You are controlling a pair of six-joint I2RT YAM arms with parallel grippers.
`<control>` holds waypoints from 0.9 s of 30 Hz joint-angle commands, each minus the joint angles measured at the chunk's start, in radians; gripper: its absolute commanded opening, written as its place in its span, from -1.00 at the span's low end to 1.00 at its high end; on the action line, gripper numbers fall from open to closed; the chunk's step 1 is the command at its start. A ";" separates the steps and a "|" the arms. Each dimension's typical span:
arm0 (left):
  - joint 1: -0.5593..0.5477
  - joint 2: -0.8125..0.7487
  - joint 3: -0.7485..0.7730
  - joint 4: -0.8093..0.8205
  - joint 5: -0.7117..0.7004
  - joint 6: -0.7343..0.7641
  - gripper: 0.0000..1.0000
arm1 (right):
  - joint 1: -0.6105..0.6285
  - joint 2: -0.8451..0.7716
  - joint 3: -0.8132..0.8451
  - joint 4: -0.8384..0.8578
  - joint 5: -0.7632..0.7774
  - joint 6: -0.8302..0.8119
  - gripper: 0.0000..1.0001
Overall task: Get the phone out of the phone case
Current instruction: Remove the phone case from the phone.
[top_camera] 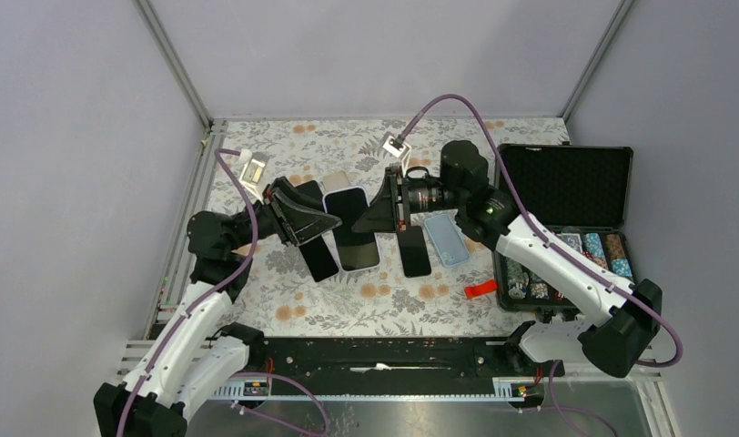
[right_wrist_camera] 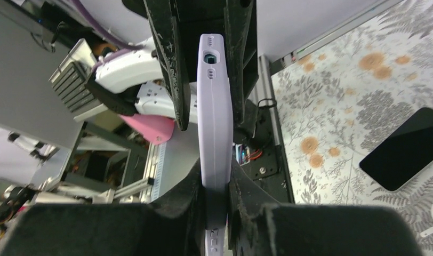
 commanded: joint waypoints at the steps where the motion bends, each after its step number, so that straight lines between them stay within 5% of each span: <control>1: -0.001 0.036 0.018 0.159 0.073 -0.052 -0.24 | -0.006 0.036 0.084 -0.074 -0.141 -0.053 -1.00; 5: -0.008 0.070 0.016 0.223 0.077 -0.086 -0.34 | -0.006 0.054 0.094 -0.076 -0.148 -0.058 -0.97; 8: -0.013 0.079 0.008 0.259 0.062 -0.102 -1.00 | -0.005 0.055 0.092 -0.068 -0.136 -0.068 -0.78; 12: -0.013 0.037 -0.024 0.320 -0.066 -0.144 -1.00 | -0.007 -0.011 -0.004 0.020 -0.007 -0.078 0.31; 15: -0.011 -0.005 -0.022 0.269 -0.197 -0.157 -1.00 | -0.005 -0.064 -0.118 0.197 0.063 -0.045 0.65; 21: -0.011 -0.064 -0.032 0.198 -0.454 -0.233 -1.00 | 0.000 -0.090 -0.370 0.698 0.142 0.162 0.70; 27: -0.011 -0.043 -0.038 0.175 -0.546 -0.371 -1.00 | 0.008 -0.042 -0.484 1.078 0.191 0.251 0.40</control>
